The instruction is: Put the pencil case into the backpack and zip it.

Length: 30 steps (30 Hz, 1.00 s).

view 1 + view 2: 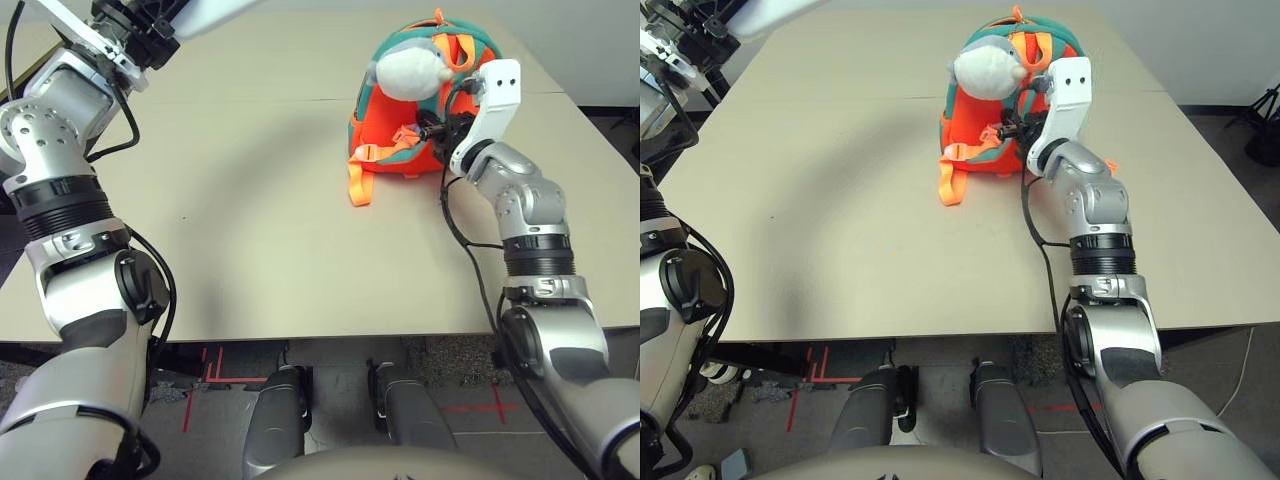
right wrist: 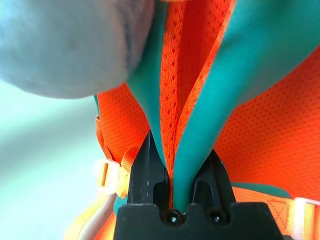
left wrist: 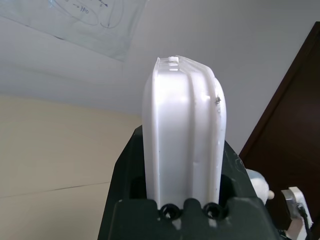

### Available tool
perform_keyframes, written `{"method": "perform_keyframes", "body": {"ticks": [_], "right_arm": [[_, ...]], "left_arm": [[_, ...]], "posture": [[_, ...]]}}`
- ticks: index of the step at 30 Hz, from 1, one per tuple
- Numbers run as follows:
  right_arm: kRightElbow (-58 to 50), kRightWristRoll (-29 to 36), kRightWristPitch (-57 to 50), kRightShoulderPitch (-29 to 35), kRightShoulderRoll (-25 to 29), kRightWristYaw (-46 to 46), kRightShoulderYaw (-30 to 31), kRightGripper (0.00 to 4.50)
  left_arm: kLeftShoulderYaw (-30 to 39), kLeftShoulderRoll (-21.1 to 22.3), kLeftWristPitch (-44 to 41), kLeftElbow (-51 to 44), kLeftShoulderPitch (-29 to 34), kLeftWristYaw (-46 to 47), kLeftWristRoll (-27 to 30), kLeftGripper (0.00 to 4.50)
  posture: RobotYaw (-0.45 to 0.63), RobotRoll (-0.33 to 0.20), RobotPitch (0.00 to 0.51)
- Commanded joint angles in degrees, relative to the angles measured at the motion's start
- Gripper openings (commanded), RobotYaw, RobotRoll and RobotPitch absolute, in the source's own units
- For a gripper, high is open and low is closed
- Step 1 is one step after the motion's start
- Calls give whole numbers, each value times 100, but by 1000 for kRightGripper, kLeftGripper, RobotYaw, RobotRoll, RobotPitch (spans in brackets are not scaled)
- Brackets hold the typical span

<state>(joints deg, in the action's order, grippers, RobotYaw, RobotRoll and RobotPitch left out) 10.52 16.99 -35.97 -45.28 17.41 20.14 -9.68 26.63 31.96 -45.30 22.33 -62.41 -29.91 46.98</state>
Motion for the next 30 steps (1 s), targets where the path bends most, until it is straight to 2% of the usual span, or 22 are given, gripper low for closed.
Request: {"method": "perform_keyframes", "body": {"ticks": [1, 12, 19, 26, 28, 30], "right_arm": [[-1019, 272, -514, 104, 160, 16, -54, 203], [-3348, 916, -2316, 773, 482, -444, -489, 203], [-4409, 1474, -3602, 730, 278, -865, -912, 203], [-4818, 1595, -3989, 978, -15, -1145, -1009, 203], [-4922, 1602, -3979, 1215, -96, -1167, -929, 203], [-4959, 1523, -3776, 1719, -92, -1103, -726, 203]], "left_arm": [[-13, -18, 157, 53, -47, -80, -48, 1241], [-113, -95, 273, 246, -91, -182, -75, 1241], [-199, -170, 361, 466, -175, -312, -135, 1241], [-266, -197, 421, 606, -226, -419, -199, 1241], [-271, -200, 422, 634, -245, -435, -216, 1241], [-280, -191, 397, 642, -250, -461, -230, 1241]], "posture": [[-136, 0, 112], [-172, 0, 119], [-198, 0, 122], [-209, 0, 123], [-209, 0, 123], [-206, 0, 124]]}}
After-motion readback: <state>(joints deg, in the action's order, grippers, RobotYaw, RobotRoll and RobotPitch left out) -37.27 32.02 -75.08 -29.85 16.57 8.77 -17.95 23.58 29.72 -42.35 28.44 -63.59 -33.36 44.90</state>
